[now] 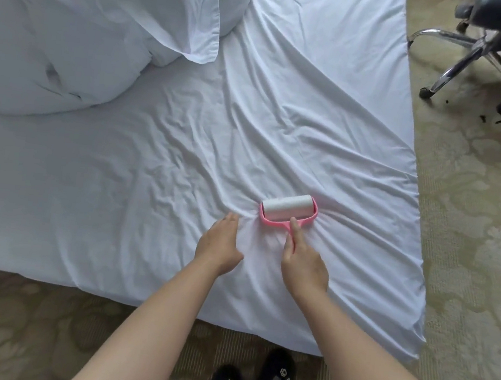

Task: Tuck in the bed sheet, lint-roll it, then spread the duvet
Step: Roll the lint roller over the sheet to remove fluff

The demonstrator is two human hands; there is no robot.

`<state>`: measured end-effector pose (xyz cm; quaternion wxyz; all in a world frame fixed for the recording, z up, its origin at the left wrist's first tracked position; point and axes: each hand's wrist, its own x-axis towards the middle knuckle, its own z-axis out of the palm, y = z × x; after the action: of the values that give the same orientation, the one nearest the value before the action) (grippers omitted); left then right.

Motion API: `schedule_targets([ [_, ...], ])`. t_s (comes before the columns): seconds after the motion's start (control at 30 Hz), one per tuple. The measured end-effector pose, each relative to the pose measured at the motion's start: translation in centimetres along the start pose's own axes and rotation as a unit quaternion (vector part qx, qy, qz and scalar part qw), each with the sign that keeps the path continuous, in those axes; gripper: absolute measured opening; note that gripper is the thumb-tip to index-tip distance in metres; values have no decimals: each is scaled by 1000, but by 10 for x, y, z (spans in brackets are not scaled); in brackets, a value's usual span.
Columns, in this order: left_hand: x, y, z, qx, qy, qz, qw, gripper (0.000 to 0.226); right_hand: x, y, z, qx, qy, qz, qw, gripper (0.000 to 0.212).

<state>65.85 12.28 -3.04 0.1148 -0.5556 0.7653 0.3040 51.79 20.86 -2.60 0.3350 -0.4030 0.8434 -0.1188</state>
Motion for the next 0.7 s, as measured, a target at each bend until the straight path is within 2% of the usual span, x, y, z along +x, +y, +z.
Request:
schedule_targets([
  [0.13,11,-7,1,9,-1,-13,1000,71,65,-41,-17,25,-4,8,1000,47],
  [0.23,15,-5,-5,11,0,-8,1000,78,88,-60,-34,41,-8,-16,999,47],
  [0.37,9,5,-17,-2,1,-6,1000,85,46,-42,-47,43,6,-34,998,47],
  [0.53,-16,28,-32,-13,-9,9,1000,85,-13,-7,-59,39,6,9,999,48],
  [0.7,-59,40,-44,-11,-14,22,1000,69,-64,2,-74,33,20,21,999,48],
])
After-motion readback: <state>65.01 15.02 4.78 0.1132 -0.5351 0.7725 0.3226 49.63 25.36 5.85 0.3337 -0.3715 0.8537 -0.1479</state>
